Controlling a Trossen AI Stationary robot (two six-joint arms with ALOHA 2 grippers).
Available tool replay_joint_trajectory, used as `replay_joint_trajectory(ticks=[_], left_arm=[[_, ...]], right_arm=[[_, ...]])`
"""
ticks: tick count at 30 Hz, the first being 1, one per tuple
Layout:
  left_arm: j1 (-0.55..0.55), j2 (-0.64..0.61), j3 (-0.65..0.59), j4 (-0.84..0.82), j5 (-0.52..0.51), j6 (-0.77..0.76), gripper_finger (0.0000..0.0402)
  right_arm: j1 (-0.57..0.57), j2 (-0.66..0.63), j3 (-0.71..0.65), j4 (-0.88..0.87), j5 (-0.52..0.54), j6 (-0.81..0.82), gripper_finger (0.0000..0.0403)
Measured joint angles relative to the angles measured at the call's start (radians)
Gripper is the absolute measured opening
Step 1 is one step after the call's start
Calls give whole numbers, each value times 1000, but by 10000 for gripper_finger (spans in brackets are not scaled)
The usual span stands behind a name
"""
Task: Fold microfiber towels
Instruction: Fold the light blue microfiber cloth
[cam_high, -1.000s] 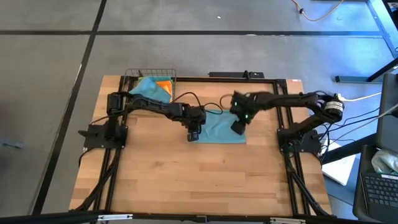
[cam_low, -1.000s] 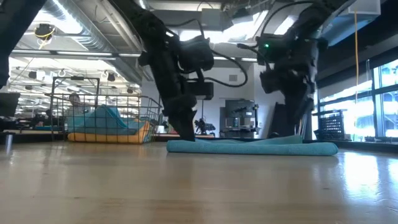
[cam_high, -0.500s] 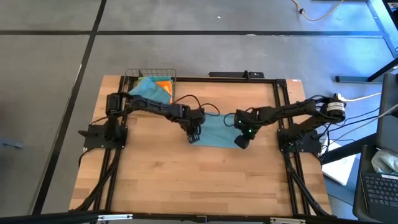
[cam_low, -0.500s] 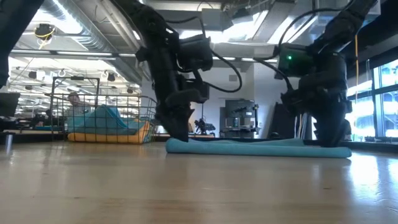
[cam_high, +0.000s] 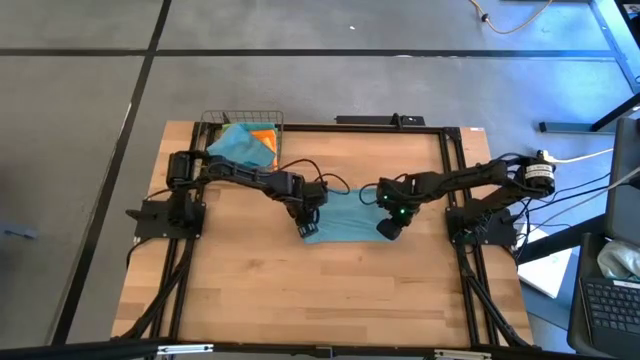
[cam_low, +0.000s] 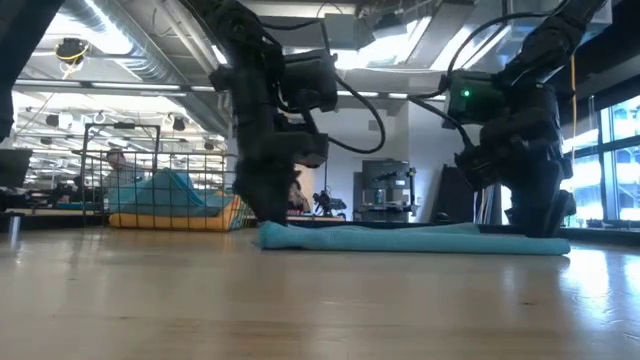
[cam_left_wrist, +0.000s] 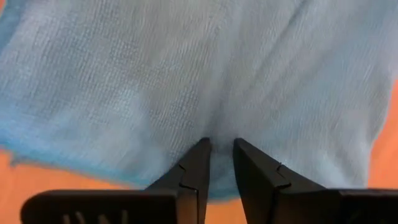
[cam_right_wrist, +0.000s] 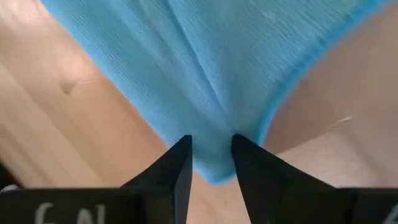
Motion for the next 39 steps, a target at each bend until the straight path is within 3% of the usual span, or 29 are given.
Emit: replay_joint_trajectory(ticks=[7,11,15,17,23,28,32,39], left_arm=[[0,-131,-1,-54,-43,5,69],[-33,-161,-1,-89,-53,5,69],[-78,-162,-1,-88,-77,7,69],[-109,-163,-1,-68,-77,51,69],[-253,-157,-11,-15,-113,294,69],[-277,-155,-87,121,-132,318,69],[-271,-155,-115,125,-176,337,69],[-262,-155,-165,151,-82,336,69]], right_arm=[[0,-88,112,-14,125,-110,121],[6,-114,142,35,124,-140,121],[38,-108,149,262,47,-174,121],[63,-103,152,345,49,-176,121],[115,-103,152,354,112,-173,121],[167,-103,152,361,112,-177,121],[203,-103,152,365,132,-176,121],[245,-104,152,373,164,-165,121]])
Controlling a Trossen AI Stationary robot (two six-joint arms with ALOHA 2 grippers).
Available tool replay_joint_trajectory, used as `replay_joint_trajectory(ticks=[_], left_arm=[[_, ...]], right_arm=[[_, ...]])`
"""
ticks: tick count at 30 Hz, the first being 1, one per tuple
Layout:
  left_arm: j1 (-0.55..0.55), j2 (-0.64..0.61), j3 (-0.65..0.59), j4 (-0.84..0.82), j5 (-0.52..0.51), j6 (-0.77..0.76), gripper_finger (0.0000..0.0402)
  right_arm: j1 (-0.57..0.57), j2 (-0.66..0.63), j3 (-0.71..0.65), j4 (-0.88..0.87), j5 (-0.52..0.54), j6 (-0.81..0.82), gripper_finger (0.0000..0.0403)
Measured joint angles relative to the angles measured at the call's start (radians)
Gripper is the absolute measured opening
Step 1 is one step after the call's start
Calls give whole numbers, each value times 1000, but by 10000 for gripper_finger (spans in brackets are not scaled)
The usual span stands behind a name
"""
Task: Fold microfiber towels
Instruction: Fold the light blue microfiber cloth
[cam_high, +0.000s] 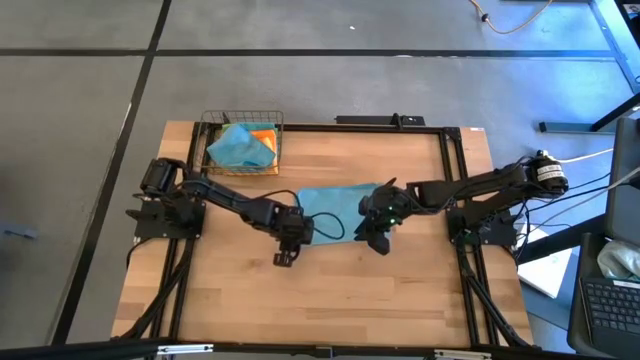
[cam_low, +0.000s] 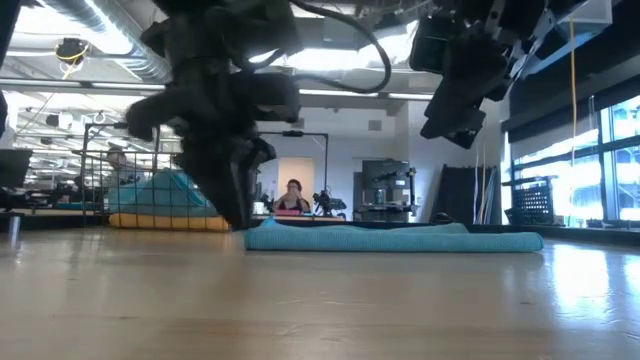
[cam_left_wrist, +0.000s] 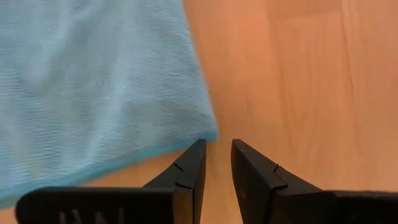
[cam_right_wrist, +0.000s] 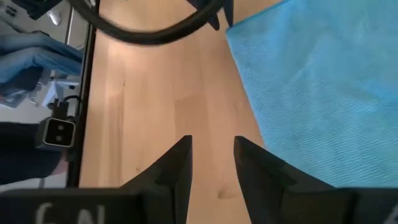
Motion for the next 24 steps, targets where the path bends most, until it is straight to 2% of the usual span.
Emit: replay_joint_trajectory(ticks=[9,21,24], left_arm=[[-11,4,-28,132,1,-23,69],[-19,16,-13,99,-66,-45,69],[-33,16,-1,105,-97,-31,69]], right_arm=[[16,8,0,24,0,69,121],[16,17,0,66,3,70,121],[16,17,0,77,33,73,121]])
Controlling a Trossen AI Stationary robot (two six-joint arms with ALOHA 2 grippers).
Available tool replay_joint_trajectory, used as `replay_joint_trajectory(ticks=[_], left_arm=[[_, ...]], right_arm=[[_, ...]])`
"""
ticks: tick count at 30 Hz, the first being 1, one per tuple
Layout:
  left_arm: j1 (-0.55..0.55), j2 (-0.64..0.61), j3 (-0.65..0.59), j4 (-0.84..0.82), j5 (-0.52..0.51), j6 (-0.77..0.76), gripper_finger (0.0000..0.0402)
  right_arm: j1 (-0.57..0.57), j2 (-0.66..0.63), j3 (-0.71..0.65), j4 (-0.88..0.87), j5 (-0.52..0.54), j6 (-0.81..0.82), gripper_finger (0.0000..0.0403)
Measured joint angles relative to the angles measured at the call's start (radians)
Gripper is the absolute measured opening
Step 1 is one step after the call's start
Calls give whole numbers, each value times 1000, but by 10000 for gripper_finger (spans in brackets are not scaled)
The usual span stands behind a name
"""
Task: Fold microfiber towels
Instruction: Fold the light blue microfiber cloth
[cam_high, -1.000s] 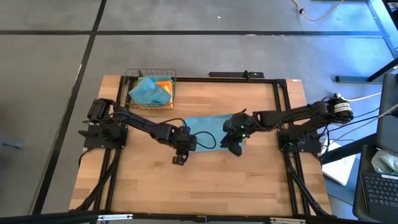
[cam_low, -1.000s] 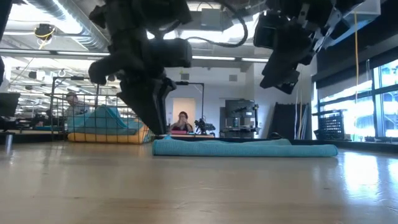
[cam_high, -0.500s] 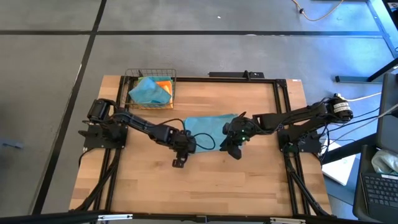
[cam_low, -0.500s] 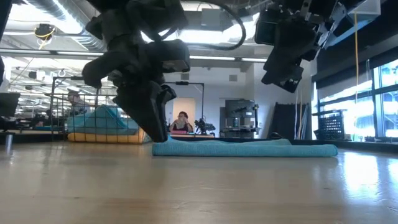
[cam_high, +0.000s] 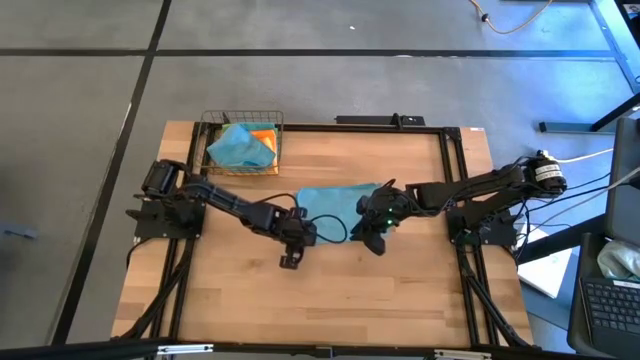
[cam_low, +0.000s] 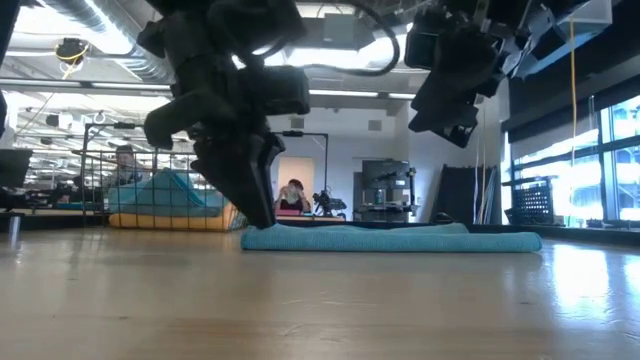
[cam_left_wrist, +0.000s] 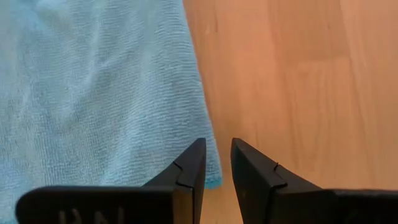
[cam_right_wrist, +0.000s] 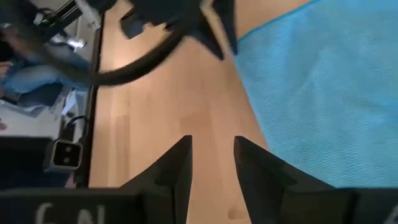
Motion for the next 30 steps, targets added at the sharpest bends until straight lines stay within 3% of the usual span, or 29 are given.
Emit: replay_joint_trajectory(ticks=[9,15,24,30], left_arm=[[-12,41,-24,0,11,-18,69],[-11,42,-27,16,9,-110,69],[-24,49,15,94,15,-344,54],[-44,64,15,171,127,-531,14]], right_arm=[[0,0,0,6,56,15,121],[4,2,0,10,60,-133,129],[60,34,3,93,134,-242,170],[147,133,1,103,134,-240,186]])
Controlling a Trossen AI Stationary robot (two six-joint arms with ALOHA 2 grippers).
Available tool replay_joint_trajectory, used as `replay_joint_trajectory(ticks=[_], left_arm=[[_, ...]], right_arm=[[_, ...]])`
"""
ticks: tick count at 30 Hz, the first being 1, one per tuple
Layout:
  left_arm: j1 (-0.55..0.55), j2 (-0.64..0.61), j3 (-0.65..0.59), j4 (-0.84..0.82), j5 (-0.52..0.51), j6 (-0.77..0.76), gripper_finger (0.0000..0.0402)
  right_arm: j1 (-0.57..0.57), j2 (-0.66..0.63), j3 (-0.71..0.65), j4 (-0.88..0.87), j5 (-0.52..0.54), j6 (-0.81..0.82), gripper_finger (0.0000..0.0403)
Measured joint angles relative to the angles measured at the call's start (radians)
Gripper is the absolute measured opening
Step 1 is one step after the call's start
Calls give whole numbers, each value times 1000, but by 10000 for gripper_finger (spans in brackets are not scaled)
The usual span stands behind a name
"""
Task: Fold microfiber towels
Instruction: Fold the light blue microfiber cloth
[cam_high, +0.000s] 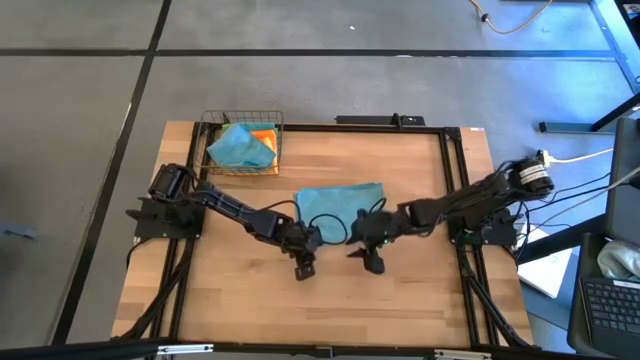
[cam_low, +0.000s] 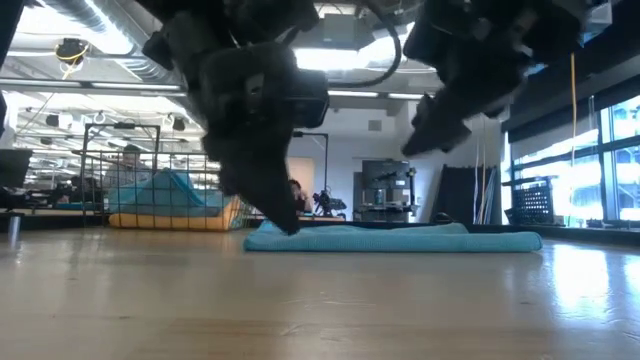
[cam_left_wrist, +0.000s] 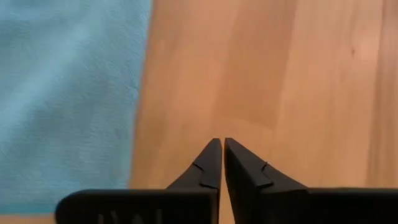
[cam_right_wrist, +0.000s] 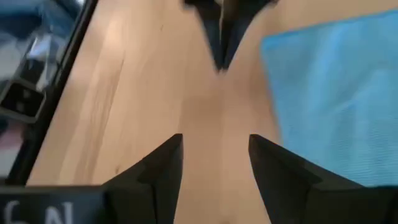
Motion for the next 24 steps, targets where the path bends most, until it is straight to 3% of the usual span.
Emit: replay_joint_trajectory(ticks=[5,8,11,14,18,21,24], left_arm=[[-41,-11,0,-8,-10,-33,3],[-53,-24,11,-13,-16,-70,1],[-63,-37,39,-37,-29,-85,1],[-72,-70,67,-64,-134,-49,1],[-61,-85,80,-166,-310,50,7],[-30,-86,75,-271,-346,65,15],[10,-84,56,-337,-348,62,17]], right_arm=[[58,91,-1,-65,60,33,181],[69,98,-1,-209,101,165,174],[69,56,-3,-217,108,266,160],[91,14,3,-191,134,303,146],[106,7,-2,-337,248,325,133],[102,6,-2,-451,329,389,125],[99,-12,-3,-445,361,417,101]])
